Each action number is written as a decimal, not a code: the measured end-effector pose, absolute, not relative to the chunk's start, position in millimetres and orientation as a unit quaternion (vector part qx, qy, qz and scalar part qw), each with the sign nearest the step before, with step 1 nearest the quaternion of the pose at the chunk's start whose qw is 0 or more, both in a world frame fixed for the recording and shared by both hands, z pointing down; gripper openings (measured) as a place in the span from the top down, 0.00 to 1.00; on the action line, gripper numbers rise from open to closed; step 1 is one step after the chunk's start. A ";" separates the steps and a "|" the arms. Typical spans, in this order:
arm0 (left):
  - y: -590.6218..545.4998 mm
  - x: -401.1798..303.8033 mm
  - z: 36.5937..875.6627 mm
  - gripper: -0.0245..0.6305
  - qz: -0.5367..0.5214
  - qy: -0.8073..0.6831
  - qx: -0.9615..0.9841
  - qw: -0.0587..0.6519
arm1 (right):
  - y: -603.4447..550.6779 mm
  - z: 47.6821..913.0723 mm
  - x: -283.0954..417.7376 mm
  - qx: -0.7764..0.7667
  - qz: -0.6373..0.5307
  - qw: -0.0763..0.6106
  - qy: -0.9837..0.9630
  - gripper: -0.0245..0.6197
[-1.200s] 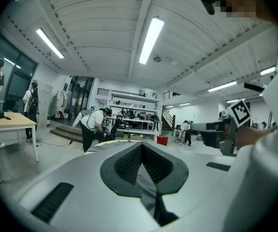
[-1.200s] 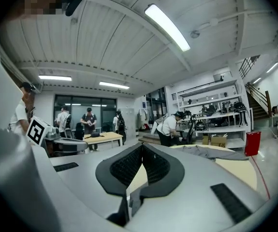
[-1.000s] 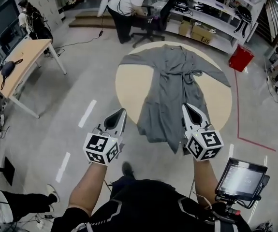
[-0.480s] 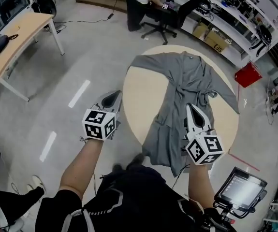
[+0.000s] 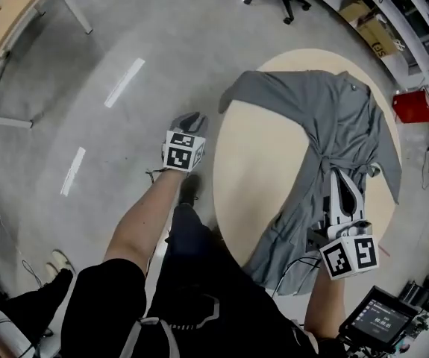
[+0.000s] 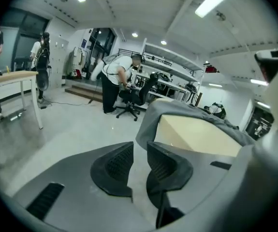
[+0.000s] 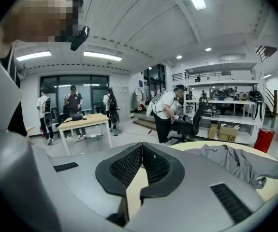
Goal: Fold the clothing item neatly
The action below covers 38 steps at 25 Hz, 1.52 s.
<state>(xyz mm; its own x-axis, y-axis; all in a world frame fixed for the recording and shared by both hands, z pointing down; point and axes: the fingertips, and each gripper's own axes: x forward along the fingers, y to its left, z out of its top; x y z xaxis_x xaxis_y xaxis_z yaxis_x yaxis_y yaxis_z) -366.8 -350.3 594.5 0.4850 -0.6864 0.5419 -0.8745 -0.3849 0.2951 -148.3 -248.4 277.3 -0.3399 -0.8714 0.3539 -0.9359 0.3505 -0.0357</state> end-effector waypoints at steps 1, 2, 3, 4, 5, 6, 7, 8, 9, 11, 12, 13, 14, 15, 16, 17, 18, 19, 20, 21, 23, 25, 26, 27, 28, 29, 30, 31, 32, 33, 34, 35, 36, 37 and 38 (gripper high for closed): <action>-360.4 -360.7 609.8 0.85 0.168 -0.467 0.819 0.287 | -257.6 285.8 -147.1 0.565 0.122 0.140 -0.804 0.95; -368.7 -354.0 623.0 0.84 0.159 -0.454 0.823 0.302 | -265.1 293.0 -145.3 0.571 0.127 0.142 -0.798 0.95; -375.1 -347.4 634.5 0.84 0.139 -0.442 0.824 0.327 | -270.9 299.4 -143.1 0.577 0.131 0.145 -0.793 0.95; -380.4 -342.3 643.8 0.84 0.108 -0.428 0.822 0.360 | -275.5 305.9 -141.3 0.581 0.135 0.148 -0.789 0.95; -385.1 -339.7 650.3 0.82 0.070 -0.413 0.818 0.395 | -279.5 312.9 -140.9 0.582 0.139 0.153 -0.787 0.95; -389.0 -339.3 654.5 0.80 0.032 -0.395 0.813 0.426 | -283.0 320.1 -142.2 0.580 0.141 0.159 -0.786 0.95; -391.7 -339.8 657.8 0.78 0.004 -0.378 0.809 0.450 | -286.1 327.0 -144.1 0.577 0.141 0.166 -0.787 0.95; -393.2 -339.7 661.1 0.71 -0.013 -0.364 0.805 0.469 | -288.9 332.9 -145.7 0.575 0.138 0.173 -0.788 0.95; -394.3 -338.5 664.1 0.64 -0.022 -0.351 0.802 0.482 | -291.3 337.4 -146.7 0.572 0.134 0.179 -0.789 0.95; -396.6 -333.9 668.4 0.63 -0.037 -0.327 0.793 0.513 | -295.8 342.0 -146.8 0.570 0.130 0.182 -0.791 0.95; -397.9 -330.8 668.7 0.62 -0.059 -0.304 0.780 0.544 | -297.8 342.0 -146.5 0.570 0.126 0.181 -0.791 0.95; -399.7 -328.2 667.2 0.62 -0.102 -0.267 0.754 0.591 | -299.2 340.8 -146.8 0.569 0.116 0.184 -0.793 0.95; -402.3 -327.3 665.2 0.62 -0.162 -0.224 0.713 0.645 | -299.8 339.2 -149.4 0.564 0.097 0.193 -0.797 0.95; -404.8 -327.3 665.1 0.62 -0.217 -0.188 0.666 0.689 | -299.2 338.4 -154.6 0.554 0.075 0.206 -0.803 0.95; -406.6 -325.9 667.8 0.61 -0.248 -0.166 0.632 0.715 | -298.1 338.9 -160.0 0.543 0.059 0.215 -0.810 0.95; -407.2 -321.9 671.9 0.60 -0.259 -0.155 0.613 0.730 | -296.8 340.9 -163.2 0.536 0.054 0.219 -0.814 0.95; -406.8 -315.3 675.4 0.56 -0.260 -0.146 0.602 0.741 | -295.8 343.7 -164.3 0.534 0.059 0.218 -0.815 0.95; -406.0 -308.3 677.5 0.51 -0.258 -0.136 0.593 0.750 | -295.2 346.4 -164.8 0.534 0.067 0.214 -0.815 0.95; -406.0 -302.9 678.7 0.50 -0.260 -0.128 0.584 0.758 | -295.3 348.0 -165.8 0.535 0.074 0.210 -0.815 0.95; -407.3 -299.7 679.3 0.50 -0.264 -0.123 0.577 0.763 | -295.9 348.5 -167.1 0.535 0.080 0.205 -0.816 0.95; -411.1 -296.3 679.0 0.52 -0.275 -0.117 0.565 0.769 | -297.2 348.2 -168.7 0.537 0.085 0.199 -0.816 0.95; -415.0 -297.5 678.5 0.73 -0.286 -0.122 0.559 0.768 | -298.4 346.3 -169.7 0.538 0.085 0.193 -0.816 0.95; -417.7 -299.9 678.4 0.85 -0.292 -0.128 0.559 0.765 | -299.0 344.8 -170.6 0.539 0.083 0.189 -0.817 0.95; -420.4 -302.5 677.4 0.92 -0.297 -0.133 0.561 0.761 | -298.8 343.4 -171.0 0.539 0.081 0.188 -0.817 0.95; -422.9 -305.3 674.9 0.94 -0.302 -0.135 0.564 0.757 | -298.3 342.2 -171.1 0.539 0.079 0.189 -0.817 0.95; -425.2 -309.1 671.2 0.95 -0.307 -0.137 0.566 0.753 | -297.6 340.9 -171.3 0.540 0.076 0.191 -0.816 0.95; -427.6 -314.6 666.5 0.95 -0.314 -0.140 0.566 0.749 | -296.7 339.1 -171.2 0.540 0.074 0.194 -0.815 0.95; -429.7 -321.9 661.1 0.95 -0.324 -0.145 0.564 0.745 | -295.0 337.1 -170.0 0.542 0.073 0.200 -0.813 0.95; -431.2 -330.3 655.3 0.95 -0.334 -0.151 0.562 0.741 | -292.7 334.5 -167.5 0.545 0.072 0.206 -0.810 0.95; -432.1 -338.7 649.5 0.95 -0.343 -0.159 0.561 0.737 | -290.6 330.9 -165.1 0.548 0.072 0.210 -0.807 0.95; -432.6 -346.3 643.9 0.95 -0.348 -0.165 0.562 0.733 | -289.0 326.8 -163.5 0.550 0.071 0.209 -0.805 0.95; -433.2 -353.2 638.2 0.95 -0.350 -0.169 0.565 0.728 | -287.7 322.9 -162.4 0.552 0.070 0.207 -0.805 0.95; -434.9 -359.9 631.8 0.95 -0.351 -0.172 0.569 0.724 | -286.5 319.3 -161.4 0.555 0.067 0.203 -0.804 0.95; -438.0 -367.1 624.5 0.95 -0.351 -0.176 0.575 0.718 | -285.1 315.7 -160.0 0.557 0.064 0.199 -0.804 0.95; -442.1 -374.2 616.4 0.95 -0.352 -0.180 0.581 0.711 | -283.4 312.0 -157.8 0.560 0.061 0.195 -0.803 0.95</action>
